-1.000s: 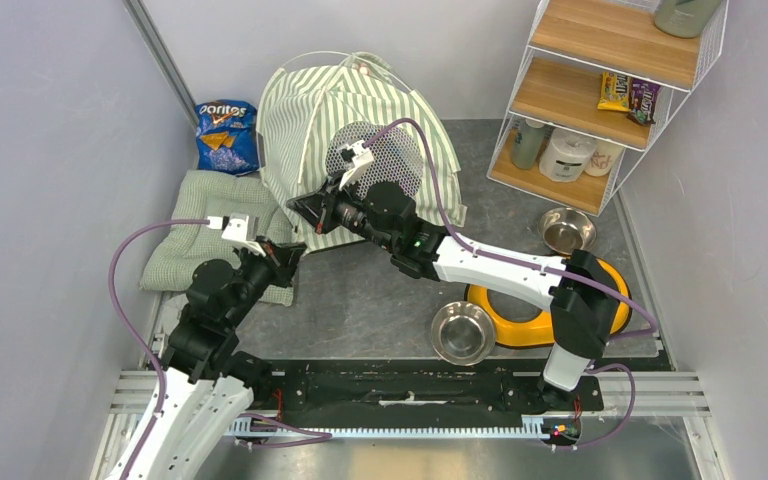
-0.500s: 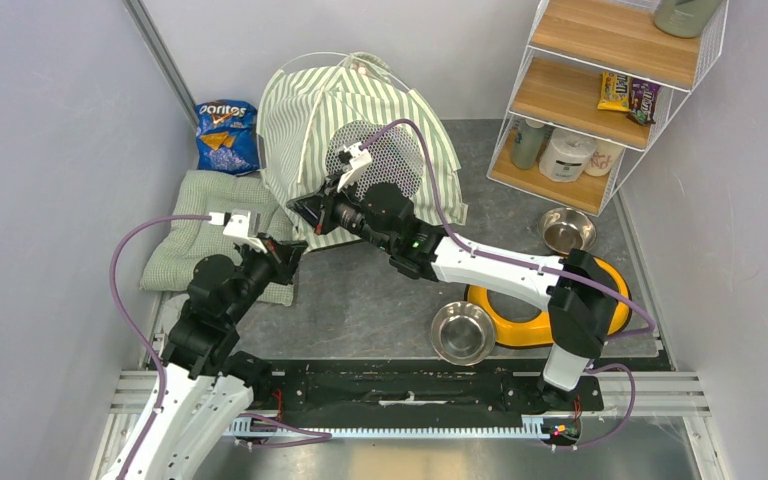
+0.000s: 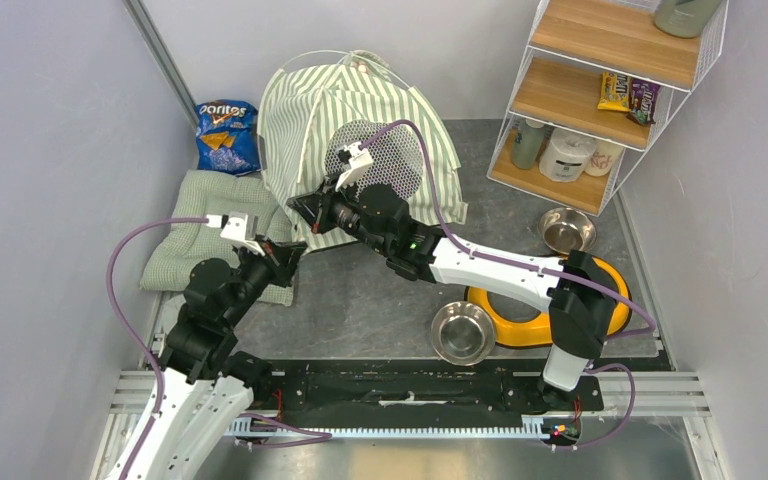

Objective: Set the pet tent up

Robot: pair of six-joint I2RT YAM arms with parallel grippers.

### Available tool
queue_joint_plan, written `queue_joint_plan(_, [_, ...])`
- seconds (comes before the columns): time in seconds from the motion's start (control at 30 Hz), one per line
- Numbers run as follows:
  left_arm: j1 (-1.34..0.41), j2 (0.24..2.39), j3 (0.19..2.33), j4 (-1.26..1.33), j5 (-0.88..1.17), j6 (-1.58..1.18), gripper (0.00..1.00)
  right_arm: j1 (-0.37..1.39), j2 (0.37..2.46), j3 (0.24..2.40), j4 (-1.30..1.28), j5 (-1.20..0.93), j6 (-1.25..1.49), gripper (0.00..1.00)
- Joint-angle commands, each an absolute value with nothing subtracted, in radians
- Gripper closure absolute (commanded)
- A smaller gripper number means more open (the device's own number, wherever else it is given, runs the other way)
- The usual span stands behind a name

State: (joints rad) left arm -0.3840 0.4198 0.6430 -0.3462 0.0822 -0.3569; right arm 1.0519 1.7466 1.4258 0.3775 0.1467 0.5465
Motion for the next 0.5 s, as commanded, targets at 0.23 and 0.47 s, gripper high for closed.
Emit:
queue_joint_plan(0.23, [-0.386,0.413,0.662,-0.274,0.128,-0.320,0.98,1.025,1.757,1.456,0.403,0.114,0.487,1.00])
queue_joint_plan(0.47, [-0.385,0.454,0.686,-0.241,0.119,-0.319,0.98,1.036,1.757,1.429,0.444,-0.030,0.470,1.00])
